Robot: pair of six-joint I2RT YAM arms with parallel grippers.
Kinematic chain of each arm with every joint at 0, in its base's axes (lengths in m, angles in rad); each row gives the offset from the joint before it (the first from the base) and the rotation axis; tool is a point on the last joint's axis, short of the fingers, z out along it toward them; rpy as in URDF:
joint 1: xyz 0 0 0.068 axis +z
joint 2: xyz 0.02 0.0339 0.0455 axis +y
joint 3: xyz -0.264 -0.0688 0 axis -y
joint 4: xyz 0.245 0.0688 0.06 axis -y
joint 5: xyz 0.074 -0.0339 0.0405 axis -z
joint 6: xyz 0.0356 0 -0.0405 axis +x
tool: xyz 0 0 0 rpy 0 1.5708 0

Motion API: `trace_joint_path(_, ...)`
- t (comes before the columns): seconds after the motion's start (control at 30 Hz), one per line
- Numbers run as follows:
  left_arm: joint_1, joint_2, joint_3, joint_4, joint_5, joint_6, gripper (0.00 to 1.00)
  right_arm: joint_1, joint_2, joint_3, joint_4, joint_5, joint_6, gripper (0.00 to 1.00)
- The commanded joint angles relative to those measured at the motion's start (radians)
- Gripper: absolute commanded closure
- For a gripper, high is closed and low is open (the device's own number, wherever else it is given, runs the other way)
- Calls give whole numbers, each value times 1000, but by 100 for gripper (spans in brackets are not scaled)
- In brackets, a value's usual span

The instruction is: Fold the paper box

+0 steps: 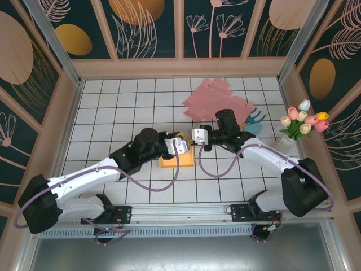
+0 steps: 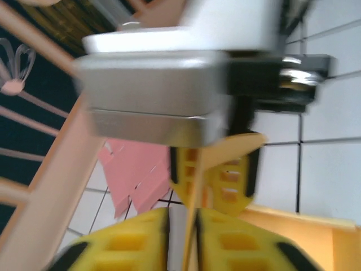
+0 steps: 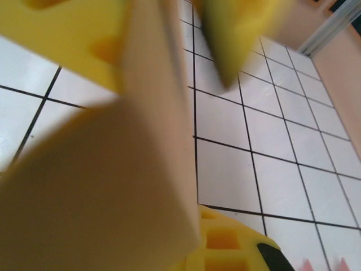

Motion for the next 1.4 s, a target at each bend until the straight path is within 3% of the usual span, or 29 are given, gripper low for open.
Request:
trace_joint_path(0.0,6,-35,76,146,-333,-388,63,4,-41,-80,177,-53,51,100)
trace_joint_path(0.07,8,-47,123,82,-511,-591,53,-28,-49,-123,244,-15,64,100)
trace_joint_path(0.13,28,-68,150,-17,-674,-833,36,-31,-55,-159,299,31,71,100)
trace_joint_path(0.17,54,-79,163,-70,-679,-914,35,-31,-58,-170,316,44,73,100)
trace_joint_path(0.3,204,-134,163,-165,-533,-1101,35,-33,-69,-199,353,76,73,100)
trace_joint_path(0.5,274,-87,220,-227,-473,-1127,27,-34,-65,-202,353,86,50,100)
trace_joint_path(0.67,410,93,296,-284,-220,-1273,26,-32,-77,-221,372,101,37,100)
trace_joint_path(0.73,415,185,344,-365,-185,-1378,23,-33,-70,-216,367,102,33,100)
trace_joint_path(0.8,415,260,389,-451,-155,-1499,30,-33,-60,-213,366,102,28,100)
trace_joint_path(0.9,415,336,435,-519,-93,-1557,40,-34,-47,-208,352,108,21,100)
trace_joint_path(1.1,411,277,318,-436,-6,-1672,41,-38,-29,-198,333,118,9,100)
trace_joint_path(1.37,345,251,232,-423,-12,-1744,40,-39,-25,-201,336,121,10,100)
